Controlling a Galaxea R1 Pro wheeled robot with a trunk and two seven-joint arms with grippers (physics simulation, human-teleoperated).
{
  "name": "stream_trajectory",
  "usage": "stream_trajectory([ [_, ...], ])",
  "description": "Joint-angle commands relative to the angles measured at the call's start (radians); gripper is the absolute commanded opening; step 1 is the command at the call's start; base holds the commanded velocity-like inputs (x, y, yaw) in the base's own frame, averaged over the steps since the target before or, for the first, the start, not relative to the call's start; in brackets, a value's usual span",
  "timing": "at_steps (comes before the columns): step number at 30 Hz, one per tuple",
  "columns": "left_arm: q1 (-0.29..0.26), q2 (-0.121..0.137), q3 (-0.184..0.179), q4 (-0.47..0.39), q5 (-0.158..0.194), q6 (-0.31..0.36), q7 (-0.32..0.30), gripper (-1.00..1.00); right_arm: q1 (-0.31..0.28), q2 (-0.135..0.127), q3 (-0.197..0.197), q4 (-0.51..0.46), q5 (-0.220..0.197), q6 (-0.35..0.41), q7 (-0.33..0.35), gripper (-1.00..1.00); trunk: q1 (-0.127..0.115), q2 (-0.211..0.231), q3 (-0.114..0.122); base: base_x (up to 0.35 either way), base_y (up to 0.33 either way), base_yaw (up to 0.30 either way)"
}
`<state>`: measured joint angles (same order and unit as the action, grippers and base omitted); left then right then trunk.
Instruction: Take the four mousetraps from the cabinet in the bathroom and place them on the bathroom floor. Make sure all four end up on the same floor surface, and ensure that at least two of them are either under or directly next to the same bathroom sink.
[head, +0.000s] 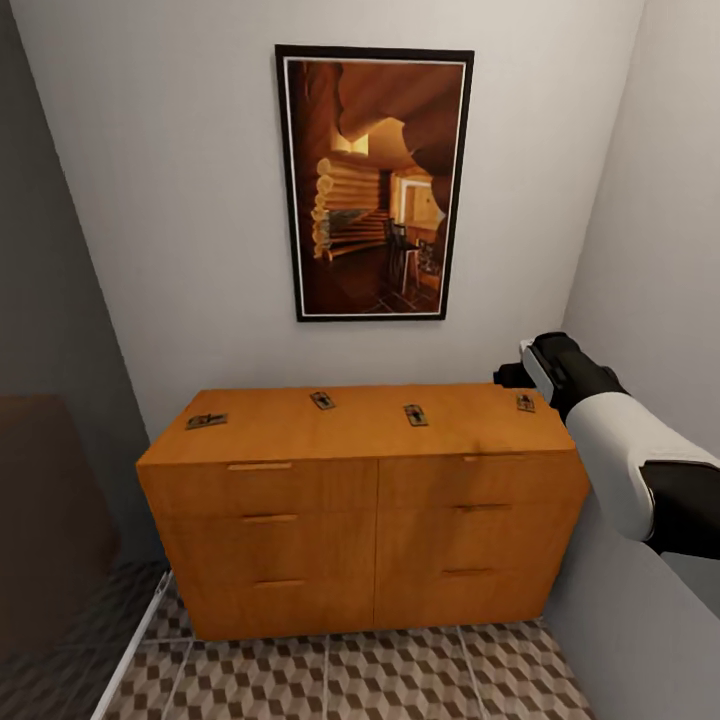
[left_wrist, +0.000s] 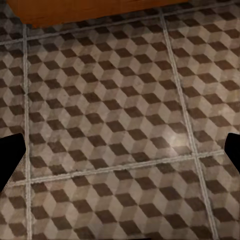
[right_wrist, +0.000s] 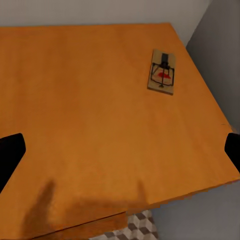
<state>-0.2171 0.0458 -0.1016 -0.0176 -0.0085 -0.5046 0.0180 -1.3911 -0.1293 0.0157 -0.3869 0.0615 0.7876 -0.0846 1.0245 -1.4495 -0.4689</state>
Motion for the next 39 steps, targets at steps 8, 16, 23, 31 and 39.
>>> stream_trajectory([
  [8, -0.001, 0.000, -0.006, 0.001, -0.001, -0.003, 0.002, 1.00, 0.000, -0.008, 0.001, 0.058, 0.007, -0.054, 0.026, 1.00, 0.001, -0.001, -0.001, 0.314, 0.000, 0.000],
  [16, -0.001, 0.000, -0.006, 0.001, -0.001, -0.003, 0.002, 1.00, 0.000, -0.042, 0.000, 0.170, 0.008, -0.163, 0.079, 1.00, 0.001, -0.001, -0.001, 0.206, 0.000, 0.000],
  [23, -0.001, 0.000, -0.006, 0.001, -0.001, -0.003, 0.002, 1.00, 0.000, -0.066, 0.000, 0.217, 0.009, -0.203, 0.103, 1.00, 0.001, -0.001, -0.001, 0.038, 0.000, 0.000],
  [31, -0.001, 0.000, -0.006, 0.001, -0.001, -0.003, 0.002, 1.00, 0.002, -0.087, 0.000, 0.229, 0.008, -0.217, 0.115, 1.00, 0.001, -0.001, -0.001, 0.006, 0.000, 0.000],
  [39, -0.001, 0.000, -0.006, 0.001, -0.001, -0.003, 0.002, 1.00, 0.003, -0.105, 0.000, 0.230, 0.009, -0.232, 0.166, 1.00, 0.001, -0.001, -0.001, 0.000, 0.000, 0.000],
])
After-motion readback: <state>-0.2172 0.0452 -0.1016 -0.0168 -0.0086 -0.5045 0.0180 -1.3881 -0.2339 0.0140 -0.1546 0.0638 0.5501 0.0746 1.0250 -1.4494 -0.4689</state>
